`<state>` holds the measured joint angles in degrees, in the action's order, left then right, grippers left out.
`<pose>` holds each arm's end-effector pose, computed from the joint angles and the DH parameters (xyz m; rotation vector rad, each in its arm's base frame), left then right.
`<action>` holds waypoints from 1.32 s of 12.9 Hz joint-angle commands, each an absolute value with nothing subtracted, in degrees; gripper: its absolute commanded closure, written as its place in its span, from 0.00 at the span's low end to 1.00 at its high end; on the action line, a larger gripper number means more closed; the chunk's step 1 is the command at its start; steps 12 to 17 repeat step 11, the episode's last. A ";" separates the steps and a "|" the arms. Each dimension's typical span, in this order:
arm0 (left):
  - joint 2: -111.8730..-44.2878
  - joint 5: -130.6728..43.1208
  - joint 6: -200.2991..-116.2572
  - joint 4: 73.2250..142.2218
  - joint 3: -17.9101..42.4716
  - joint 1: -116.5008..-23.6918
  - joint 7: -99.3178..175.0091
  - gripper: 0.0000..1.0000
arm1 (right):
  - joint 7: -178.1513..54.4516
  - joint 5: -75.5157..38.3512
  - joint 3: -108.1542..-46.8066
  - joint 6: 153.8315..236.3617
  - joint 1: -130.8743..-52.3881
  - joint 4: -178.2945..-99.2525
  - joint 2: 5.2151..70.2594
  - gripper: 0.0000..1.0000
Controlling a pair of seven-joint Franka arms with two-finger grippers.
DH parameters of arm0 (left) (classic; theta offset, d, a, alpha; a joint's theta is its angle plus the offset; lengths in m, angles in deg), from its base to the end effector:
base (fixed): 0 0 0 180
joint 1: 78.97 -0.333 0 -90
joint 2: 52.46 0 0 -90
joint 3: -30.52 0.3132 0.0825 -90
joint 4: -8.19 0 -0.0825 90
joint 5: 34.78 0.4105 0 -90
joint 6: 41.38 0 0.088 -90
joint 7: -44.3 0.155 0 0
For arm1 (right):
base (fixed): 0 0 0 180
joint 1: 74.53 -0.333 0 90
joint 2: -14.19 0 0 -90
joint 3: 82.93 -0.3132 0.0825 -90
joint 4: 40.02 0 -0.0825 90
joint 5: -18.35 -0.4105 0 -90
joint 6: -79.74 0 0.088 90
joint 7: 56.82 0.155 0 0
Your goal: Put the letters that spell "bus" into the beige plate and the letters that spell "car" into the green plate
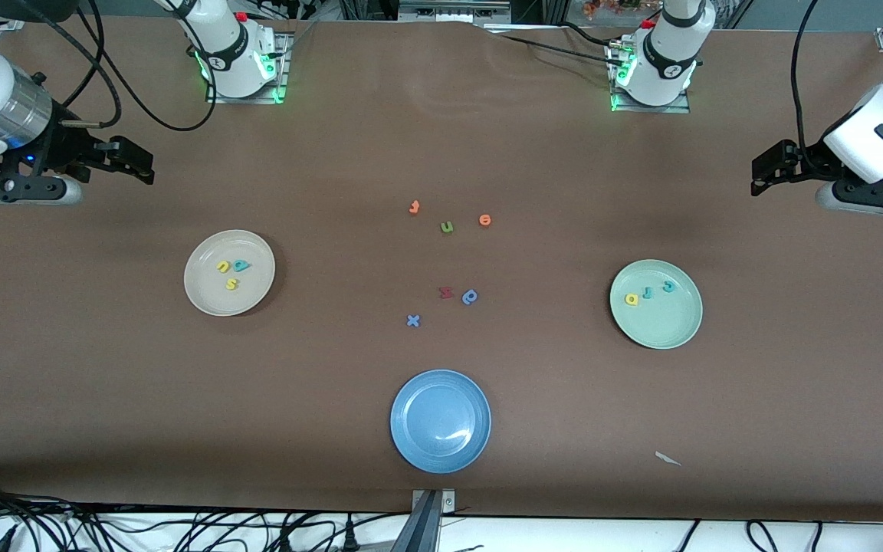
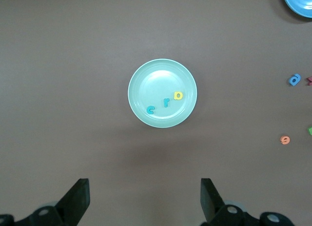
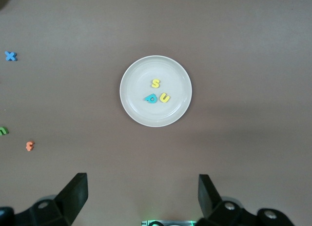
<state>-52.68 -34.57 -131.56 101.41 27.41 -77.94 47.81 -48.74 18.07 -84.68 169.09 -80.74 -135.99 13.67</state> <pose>0.5760 -0.0411 0.5439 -3.1296 0.2094 0.0892 0.5616 0.0793 0.5266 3.1269 -0.0036 -0.1660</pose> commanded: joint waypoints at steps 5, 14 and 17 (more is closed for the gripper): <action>-53.34 -33.29 -130.24 99.59 27.27 -77.65 48.78 0.00 | -49.35 17.82 -84.60 167.72 -80.69 -134.76 14.19 0.00; -53.34 -33.29 -130.24 99.59 27.27 -77.65 48.78 0.00 | -49.61 17.91 -84.42 167.63 -80.51 -134.76 14.19 0.00; -53.34 -33.29 -130.24 99.59 27.27 -77.65 48.78 0.00 | -49.61 17.91 -84.42 167.63 -80.51 -134.76 14.19 0.00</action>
